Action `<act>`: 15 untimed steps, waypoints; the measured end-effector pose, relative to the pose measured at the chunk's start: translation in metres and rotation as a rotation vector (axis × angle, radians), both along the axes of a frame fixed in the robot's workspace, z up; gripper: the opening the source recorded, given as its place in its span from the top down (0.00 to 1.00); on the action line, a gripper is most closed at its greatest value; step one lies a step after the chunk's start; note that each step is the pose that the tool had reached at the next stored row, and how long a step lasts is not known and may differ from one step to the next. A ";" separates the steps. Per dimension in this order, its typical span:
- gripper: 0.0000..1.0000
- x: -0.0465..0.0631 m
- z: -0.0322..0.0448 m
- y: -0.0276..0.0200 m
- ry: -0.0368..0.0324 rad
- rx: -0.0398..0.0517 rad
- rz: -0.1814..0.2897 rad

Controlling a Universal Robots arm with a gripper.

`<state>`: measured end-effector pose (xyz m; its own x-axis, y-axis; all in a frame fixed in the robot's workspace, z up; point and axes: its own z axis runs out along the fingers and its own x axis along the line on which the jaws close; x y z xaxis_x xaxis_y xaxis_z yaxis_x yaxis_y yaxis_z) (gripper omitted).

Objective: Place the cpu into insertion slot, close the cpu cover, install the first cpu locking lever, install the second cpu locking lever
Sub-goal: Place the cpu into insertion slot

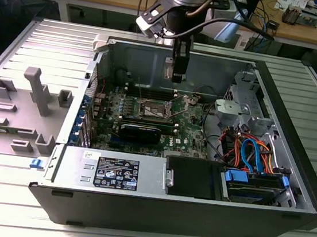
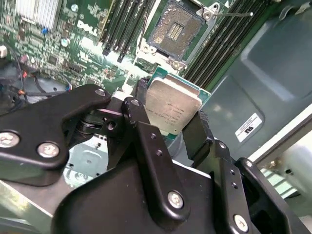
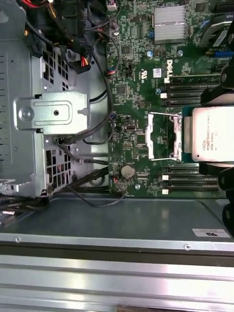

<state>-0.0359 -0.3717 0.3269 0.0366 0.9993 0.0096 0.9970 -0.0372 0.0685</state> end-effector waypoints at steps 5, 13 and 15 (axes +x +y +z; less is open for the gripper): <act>0.46 0.000 -0.0046 -0.0001 0.0000 0.0000 -0.041; 0.46 -0.002 -0.0098 -0.0003 0.0000 0.0000 -0.041; 0.46 -0.002 -0.0099 -0.0003 0.0000 0.0001 -0.041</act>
